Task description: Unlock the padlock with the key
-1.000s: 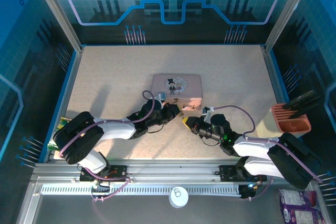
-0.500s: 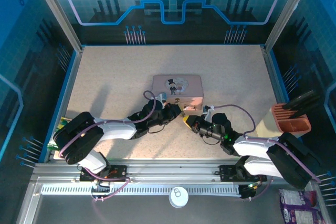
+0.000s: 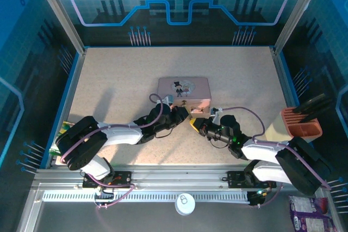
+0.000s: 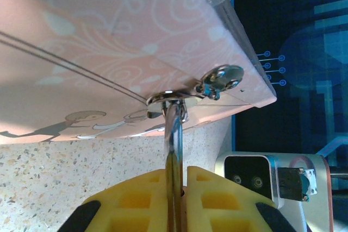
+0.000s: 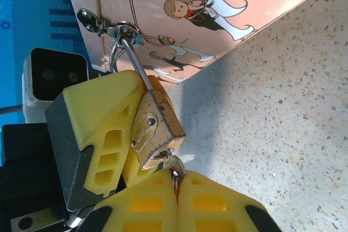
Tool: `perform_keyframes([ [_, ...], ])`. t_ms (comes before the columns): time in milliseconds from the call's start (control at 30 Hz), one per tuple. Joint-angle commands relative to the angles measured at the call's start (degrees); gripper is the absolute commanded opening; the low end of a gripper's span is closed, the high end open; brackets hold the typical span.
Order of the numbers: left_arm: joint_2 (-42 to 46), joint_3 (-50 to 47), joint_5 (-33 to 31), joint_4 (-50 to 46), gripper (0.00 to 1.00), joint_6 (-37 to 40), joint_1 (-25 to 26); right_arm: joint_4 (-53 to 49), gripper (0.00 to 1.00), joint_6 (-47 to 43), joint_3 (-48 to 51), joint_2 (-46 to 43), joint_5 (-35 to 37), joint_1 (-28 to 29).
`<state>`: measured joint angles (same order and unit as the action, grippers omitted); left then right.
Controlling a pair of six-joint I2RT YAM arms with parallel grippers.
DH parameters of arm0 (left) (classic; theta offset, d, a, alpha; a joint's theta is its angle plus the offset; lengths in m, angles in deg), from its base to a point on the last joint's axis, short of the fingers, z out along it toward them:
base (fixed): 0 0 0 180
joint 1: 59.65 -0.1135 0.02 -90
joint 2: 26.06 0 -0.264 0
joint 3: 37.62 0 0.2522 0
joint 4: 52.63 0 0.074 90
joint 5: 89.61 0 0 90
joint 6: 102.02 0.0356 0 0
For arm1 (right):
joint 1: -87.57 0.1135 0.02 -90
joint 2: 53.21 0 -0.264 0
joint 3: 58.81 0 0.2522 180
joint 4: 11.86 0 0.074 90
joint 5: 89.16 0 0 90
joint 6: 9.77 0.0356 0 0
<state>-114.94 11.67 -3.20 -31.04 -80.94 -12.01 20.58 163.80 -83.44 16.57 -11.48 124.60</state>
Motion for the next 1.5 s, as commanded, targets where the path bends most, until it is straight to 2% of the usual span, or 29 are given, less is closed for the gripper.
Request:
perform_keyframes([
  [0,-0.2,2.5,5.8,2.6,0.0,0.3,3.6,4.0,0.0,-0.1,-2.8,0.0,0.7,-1.4],
  [167,1.1,2.7,3.4,-2.0,0.0,1.0,3.5,2.0,0.0,-1.2,-2.5,-1.2,0.4,-2.4],
  [300,2.6,2.1,0.8,-7.5,0.0,-1.1,2.3,-5.7,0.2,-4.8,-2.7,-5.3,1.2,-2.7],
  [367,3.0,1.2,0.7,-7.6,0.0,-2.2,1.8,-10.3,0.26,-7.7,-3.2,-8.6,1.1,-3.0],
  [567,4.0,0.6,0.2,-8.7,0.0,-2.6,0.8,-36.2,0.42,-20.6,-7.8,-20.1,4.3,-3.7],
  [633,4.1,0.7,0.4,-8.7,0.0,-2.5,0.6,-42.3,0.44,-24.3,-9.1,-23.0,4.6,-4.4],
  [700,4.6,1.2,0.6,-9.4,0.0,-2.1,0.6,-47.5,0.45,-31.9,-11.8,-24.4,4.8,-4.1],
  [800,5.0,1.5,0.4,-10.4,0.0,-1.6,0.5,-54.6,0.45,-44.7,-16.3,-22.8,9.0,0.1],
  [967,5.1,1.7,0.7,-10.6,0.0,-1.5,0.3,-52.8,0.46,-61.3,-16.7,-18.2,24.6,14.1],
  [1067,5.5,1.5,0.8,-10.9,0.0,-1.7,0.3,-48.4,0.46,-66.2,-15.5,-14.8,31.6,18.9],
  [1267,6.9,1.1,0.8,-11.8,0.0,-1.4,0.3,-38.4,0.46,-68.8,-12.1,-10.9,30.5,19.7],
  [1467,7.1,1.1,1.0,-12.0,0.0,-1.3,0.3,-35.3,0.44,-70.5,-12.4,-6.6,29.6,20.4],
])
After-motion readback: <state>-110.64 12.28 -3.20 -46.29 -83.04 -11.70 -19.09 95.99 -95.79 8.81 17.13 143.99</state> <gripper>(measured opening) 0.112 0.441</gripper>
